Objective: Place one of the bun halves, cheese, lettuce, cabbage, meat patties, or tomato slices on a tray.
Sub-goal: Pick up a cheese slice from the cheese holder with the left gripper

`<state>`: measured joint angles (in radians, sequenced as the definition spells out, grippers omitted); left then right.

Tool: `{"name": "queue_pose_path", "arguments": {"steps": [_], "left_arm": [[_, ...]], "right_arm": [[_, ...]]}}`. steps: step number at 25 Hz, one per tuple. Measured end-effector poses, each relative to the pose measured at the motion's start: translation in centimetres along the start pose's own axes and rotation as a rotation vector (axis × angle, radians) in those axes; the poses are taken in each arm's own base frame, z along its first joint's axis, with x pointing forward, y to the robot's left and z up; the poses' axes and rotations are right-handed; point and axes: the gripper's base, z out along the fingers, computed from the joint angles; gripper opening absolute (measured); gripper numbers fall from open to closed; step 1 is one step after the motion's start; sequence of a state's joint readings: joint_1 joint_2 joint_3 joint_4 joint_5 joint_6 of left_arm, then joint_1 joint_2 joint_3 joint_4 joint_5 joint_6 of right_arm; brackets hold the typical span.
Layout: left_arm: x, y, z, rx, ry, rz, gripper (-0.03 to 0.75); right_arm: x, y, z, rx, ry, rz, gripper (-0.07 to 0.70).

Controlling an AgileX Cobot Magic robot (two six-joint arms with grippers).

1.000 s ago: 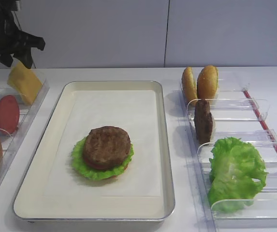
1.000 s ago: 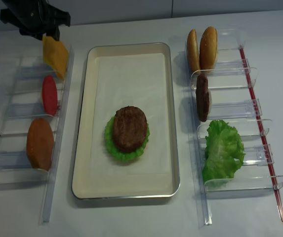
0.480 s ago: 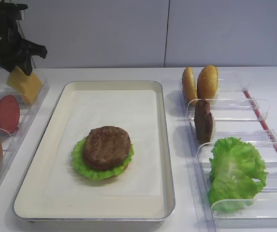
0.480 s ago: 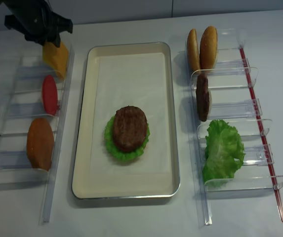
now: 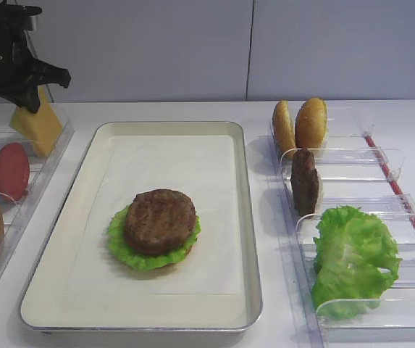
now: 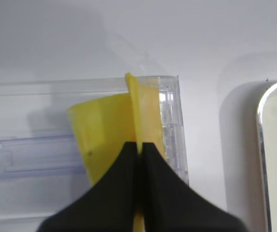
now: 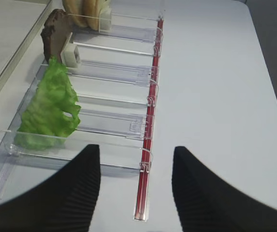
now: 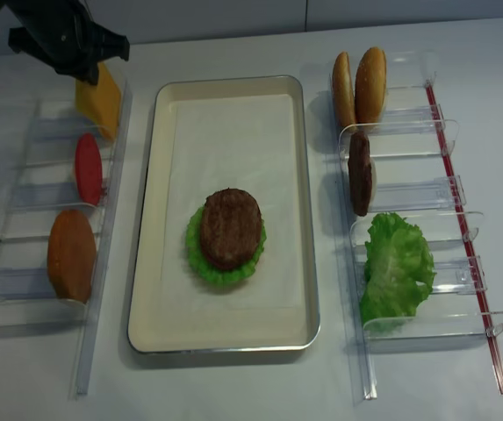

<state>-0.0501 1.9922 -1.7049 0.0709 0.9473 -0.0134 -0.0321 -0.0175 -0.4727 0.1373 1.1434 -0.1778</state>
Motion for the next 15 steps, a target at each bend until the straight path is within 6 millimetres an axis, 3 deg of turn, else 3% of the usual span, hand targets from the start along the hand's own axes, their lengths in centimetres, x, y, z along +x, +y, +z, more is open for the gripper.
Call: {"name": "queue_pose_path", "arguments": {"steps": [5, 15], "left_arm": [[0.0, 0.0, -0.8, -0.001, 0.0, -0.001, 0.009], [0.6, 0.1, -6.7, 0.031, 0.012, -0.028, 0.009]], "right_arm": [[0.0, 0.0, 0.0, 0.0, 0.0, 0.0, 0.344], [0.0, 0.0, 0.0, 0.0, -0.002, 0.002, 0.344]]}}
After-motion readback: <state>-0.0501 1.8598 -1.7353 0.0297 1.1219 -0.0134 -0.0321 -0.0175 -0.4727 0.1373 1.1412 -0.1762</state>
